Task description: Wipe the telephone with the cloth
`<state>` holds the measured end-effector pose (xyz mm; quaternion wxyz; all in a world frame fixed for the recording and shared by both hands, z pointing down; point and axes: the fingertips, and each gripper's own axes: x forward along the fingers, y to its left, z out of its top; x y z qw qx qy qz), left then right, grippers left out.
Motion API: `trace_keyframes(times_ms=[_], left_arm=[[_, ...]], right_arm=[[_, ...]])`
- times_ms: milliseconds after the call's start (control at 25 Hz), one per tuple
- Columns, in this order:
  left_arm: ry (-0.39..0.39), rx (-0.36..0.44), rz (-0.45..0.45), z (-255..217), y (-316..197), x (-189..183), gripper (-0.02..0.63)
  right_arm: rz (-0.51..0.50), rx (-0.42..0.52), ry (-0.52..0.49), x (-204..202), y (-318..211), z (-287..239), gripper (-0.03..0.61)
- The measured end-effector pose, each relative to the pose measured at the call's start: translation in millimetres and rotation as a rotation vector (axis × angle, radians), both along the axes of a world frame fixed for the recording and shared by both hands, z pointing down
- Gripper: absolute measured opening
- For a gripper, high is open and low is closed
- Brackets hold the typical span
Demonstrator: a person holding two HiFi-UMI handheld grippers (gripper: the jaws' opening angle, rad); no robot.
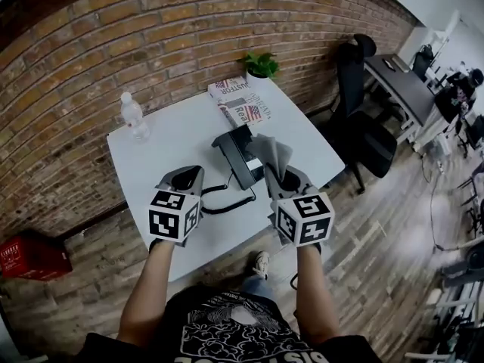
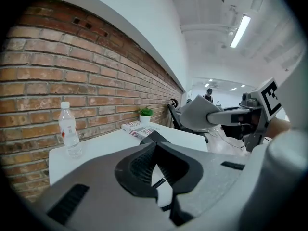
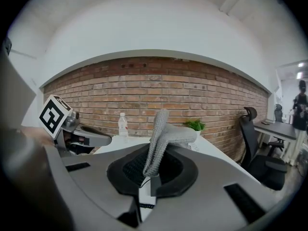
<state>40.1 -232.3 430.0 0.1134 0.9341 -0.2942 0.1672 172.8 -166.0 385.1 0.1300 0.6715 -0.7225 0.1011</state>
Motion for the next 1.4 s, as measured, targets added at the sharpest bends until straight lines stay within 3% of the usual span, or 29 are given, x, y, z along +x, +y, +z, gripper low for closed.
trace_keyframes(times_ms=[280, 640, 1040, 1400], left_arm=[[-0.031, -0.015, -0.167, 1.3, -15.1, 18.9, 0.006], [-0.049, -0.058, -0.297, 15.4, -15.0, 22.3, 0.006], [-0.031, -0.113, -0.389, 33.6, -11.4, 15.1, 0.006], [-0.022, -0.124, -0.433, 38.9, -9.0, 6.9, 0.006]], right_arm=[[-0.206, -0.027, 0.019, 27.4, -50.4, 4.9, 0.011], [-0.394, -0.042, 0.015, 21.2, -106.2, 26.4, 0.011], [-0.489, -0.118, 0.031, 1.6, -156.6, 74.2, 0.011], [-0.525, -0.213, 0.035, -13.3, -163.0, 120.6, 0.011]])
